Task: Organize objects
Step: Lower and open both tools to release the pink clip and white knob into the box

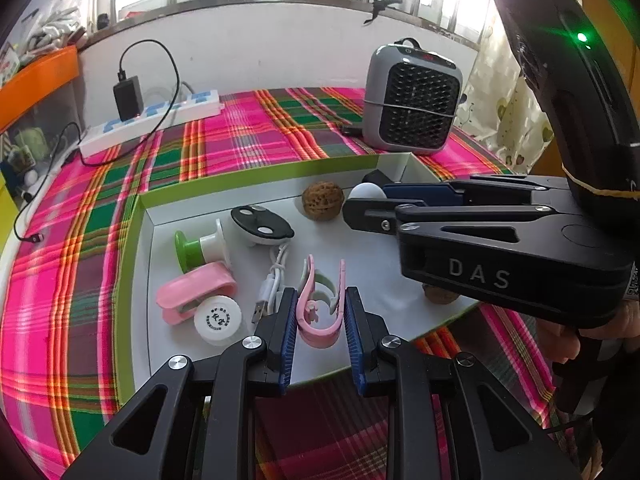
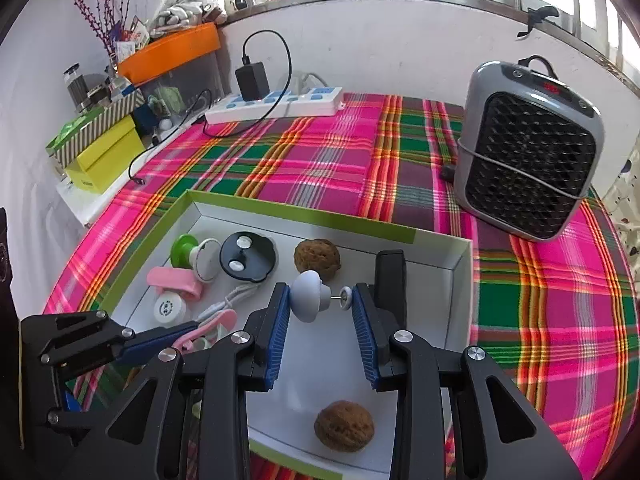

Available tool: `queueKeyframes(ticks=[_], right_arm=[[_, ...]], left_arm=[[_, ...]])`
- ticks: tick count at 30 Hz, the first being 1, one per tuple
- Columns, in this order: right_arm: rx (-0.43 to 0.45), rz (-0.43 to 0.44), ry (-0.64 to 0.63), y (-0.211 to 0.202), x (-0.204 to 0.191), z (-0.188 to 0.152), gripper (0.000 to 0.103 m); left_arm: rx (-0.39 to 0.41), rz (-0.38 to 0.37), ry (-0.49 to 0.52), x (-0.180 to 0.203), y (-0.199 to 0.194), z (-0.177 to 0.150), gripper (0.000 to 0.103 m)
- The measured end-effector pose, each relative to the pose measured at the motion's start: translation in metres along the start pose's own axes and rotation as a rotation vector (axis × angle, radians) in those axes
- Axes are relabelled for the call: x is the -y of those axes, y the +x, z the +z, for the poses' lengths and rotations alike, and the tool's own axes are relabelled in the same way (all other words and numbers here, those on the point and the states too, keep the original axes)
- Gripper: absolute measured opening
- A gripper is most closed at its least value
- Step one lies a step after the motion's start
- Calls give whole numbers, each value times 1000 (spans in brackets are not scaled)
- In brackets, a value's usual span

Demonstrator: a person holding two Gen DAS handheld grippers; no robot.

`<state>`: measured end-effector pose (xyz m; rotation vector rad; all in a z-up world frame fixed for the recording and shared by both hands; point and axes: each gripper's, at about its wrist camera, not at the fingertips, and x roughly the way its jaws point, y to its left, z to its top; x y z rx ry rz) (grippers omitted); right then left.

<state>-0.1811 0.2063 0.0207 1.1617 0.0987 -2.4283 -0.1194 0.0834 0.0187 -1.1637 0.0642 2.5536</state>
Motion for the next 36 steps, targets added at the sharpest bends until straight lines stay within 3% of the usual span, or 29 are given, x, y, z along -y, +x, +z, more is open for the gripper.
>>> queueKeyframes(ticks=[36], right_arm=[[-64,-43,-32,27,-9,3,34]], left_arm=[[-18,-21,-9,-6,9,4,21]])
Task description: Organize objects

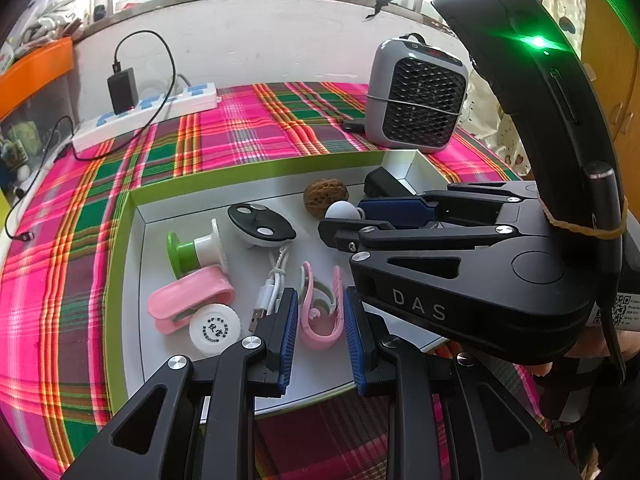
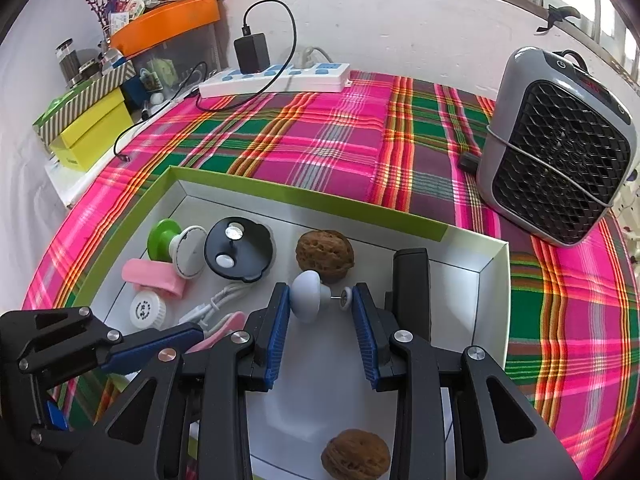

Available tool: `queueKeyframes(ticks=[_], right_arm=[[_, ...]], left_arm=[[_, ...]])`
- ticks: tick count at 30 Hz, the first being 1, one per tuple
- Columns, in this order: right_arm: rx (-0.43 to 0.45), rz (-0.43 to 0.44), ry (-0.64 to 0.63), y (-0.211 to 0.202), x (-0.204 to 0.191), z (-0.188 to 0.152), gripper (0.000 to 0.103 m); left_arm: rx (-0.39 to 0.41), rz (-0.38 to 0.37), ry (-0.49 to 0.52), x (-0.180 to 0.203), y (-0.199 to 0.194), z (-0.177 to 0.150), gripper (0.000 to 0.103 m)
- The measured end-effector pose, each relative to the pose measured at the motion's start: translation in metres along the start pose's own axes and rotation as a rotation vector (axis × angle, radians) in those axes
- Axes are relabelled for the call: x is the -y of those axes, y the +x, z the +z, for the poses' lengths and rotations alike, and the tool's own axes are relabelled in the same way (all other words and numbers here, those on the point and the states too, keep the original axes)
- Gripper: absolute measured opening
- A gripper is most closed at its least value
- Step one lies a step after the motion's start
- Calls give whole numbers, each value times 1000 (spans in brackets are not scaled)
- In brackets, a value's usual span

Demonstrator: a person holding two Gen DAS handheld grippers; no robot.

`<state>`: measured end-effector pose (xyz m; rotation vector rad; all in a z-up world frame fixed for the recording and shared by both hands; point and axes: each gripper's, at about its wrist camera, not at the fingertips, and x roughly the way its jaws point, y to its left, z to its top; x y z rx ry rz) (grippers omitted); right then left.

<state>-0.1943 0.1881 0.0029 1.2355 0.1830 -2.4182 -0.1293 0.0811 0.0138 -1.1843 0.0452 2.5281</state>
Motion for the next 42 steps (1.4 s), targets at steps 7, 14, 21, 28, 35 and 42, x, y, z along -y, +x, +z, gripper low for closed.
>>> queueKeyframes(ticks=[7,14,21,28,35,42], right_arm=[[0,-9,2,0,0,0,34],[-3,-11,3,0,-1,0,34],[0,-13,9,0,-3,-1,34],[6,-16,17,-2,-5,-1,43],[28,-24,29,-12,-6,-4,43],[71,-48,66,-33,-8,-11,43]], left_arm=[[-1,1,0,0,0,0,21],[0,3,-1,1,0,0,22],[1,8,0,0,0,0,23],[0,19,2,-1,-2,-2,31],[8,41,6,2,-9,-3,32],[29,61,-7,3,-23,-7,32]])
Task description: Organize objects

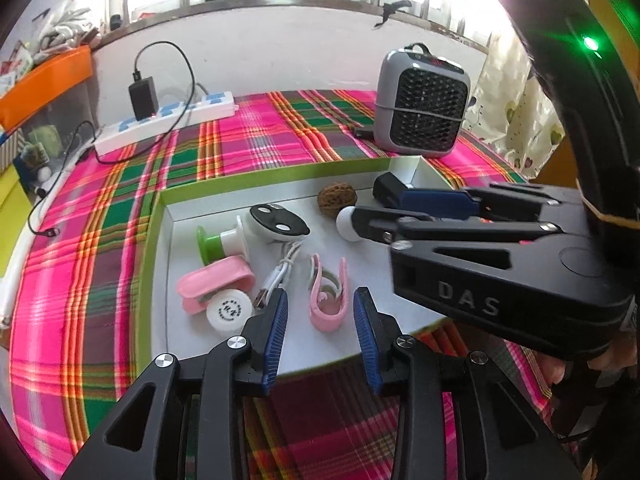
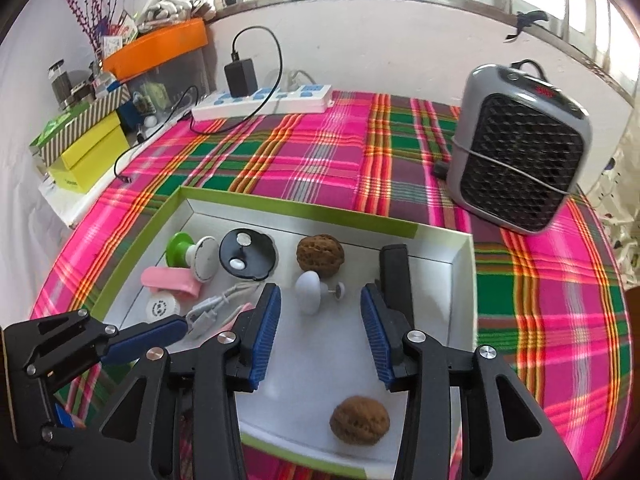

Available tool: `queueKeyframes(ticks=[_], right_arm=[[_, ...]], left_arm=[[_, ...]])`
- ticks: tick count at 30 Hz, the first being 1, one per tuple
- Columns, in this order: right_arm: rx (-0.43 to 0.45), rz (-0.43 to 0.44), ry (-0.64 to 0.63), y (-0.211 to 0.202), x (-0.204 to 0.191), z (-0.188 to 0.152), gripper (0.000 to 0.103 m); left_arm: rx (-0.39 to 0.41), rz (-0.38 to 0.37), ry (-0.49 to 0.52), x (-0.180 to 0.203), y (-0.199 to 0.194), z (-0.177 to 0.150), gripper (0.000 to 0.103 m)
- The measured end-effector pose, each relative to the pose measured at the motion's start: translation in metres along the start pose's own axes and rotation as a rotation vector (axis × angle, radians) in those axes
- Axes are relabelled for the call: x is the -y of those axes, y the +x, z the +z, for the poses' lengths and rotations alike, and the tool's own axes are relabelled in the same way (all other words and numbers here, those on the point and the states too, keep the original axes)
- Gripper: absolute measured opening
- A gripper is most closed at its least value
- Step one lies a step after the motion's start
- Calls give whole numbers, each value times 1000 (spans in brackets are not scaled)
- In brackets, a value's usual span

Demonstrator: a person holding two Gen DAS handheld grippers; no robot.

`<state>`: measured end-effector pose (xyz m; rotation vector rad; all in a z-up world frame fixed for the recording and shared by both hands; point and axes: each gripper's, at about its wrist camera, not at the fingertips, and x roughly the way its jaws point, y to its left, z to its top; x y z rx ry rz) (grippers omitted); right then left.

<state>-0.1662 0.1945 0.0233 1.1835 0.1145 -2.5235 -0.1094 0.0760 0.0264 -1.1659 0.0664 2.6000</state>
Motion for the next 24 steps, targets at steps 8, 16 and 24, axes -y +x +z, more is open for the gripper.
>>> queueKeyframes(ticks=[8,16,24], right_arm=[[48,-22,45,-28,-1,-16,43],[79,-30,62,-51,-9,-37,50],[83,-67,67,-66,-14,-60,51]], left_arm=[[30,53,-47,-2,-23,-9,32],[45,115,-73,0,-40,-26,32],[43,144,-90,6,-52,-44,32]])
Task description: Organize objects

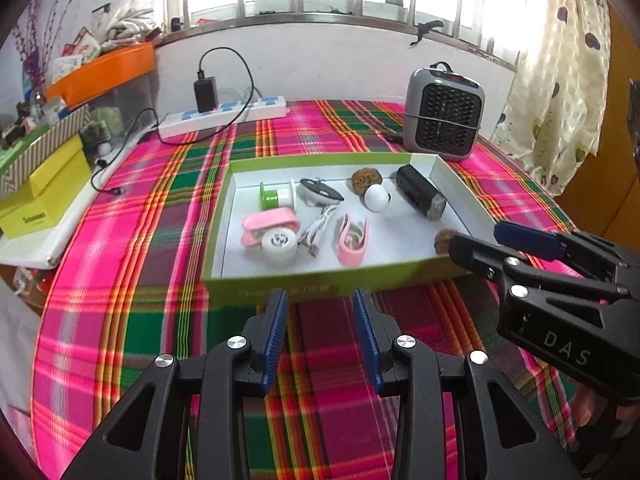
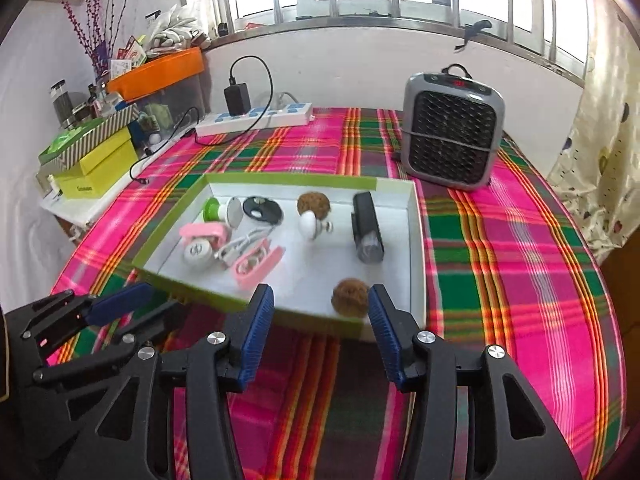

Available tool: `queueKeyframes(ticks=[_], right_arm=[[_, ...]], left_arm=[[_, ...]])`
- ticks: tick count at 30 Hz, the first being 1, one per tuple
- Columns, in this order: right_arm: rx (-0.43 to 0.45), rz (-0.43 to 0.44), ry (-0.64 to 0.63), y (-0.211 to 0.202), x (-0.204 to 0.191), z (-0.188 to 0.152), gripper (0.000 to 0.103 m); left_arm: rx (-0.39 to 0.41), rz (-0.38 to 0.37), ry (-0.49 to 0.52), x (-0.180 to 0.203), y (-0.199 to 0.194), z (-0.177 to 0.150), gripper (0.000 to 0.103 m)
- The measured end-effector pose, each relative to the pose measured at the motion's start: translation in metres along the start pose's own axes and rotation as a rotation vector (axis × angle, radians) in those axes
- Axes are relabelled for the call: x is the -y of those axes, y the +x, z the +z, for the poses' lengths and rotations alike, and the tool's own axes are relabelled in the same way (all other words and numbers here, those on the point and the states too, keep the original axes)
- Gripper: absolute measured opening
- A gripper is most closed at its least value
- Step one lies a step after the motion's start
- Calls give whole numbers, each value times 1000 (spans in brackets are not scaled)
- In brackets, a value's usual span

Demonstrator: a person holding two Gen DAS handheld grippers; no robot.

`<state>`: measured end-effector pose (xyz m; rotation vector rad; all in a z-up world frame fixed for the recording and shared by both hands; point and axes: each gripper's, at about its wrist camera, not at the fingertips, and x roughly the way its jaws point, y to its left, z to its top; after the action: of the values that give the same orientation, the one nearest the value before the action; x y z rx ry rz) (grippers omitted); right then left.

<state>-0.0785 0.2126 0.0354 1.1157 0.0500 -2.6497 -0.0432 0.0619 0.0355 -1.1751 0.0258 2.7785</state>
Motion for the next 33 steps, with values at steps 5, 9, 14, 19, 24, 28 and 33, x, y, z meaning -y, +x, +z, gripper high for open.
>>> queueKeyframes(ticks=[5,9,14,19,24,28,33], right_arm=[[-24,-24,-5,-3,0,-16,51],[-45,-34,0,-5,0,-30,52],[-66,-55,8,-7,2,-43,52],[-85,-87,-7,-7,0,-54,52],[-102,-104,-7,-7,0,-62,52],[-116,-116,4,-7,2,-68,52],[-108,-117,21,-9,4,-72,57]], left_arm=[[-22,19,-19,-2,-3,-14,32],[-40,34,-31,-3,-2,-25,32],[-61,32,-30,-1,-1,-35,32],[-80,28,-24,2,1,-45,32],[-77,32,-18,5,0,-48,32],[-72,36,-18,7,-1,-50,32],[-70,37,-8,12,-1,-52,39]])
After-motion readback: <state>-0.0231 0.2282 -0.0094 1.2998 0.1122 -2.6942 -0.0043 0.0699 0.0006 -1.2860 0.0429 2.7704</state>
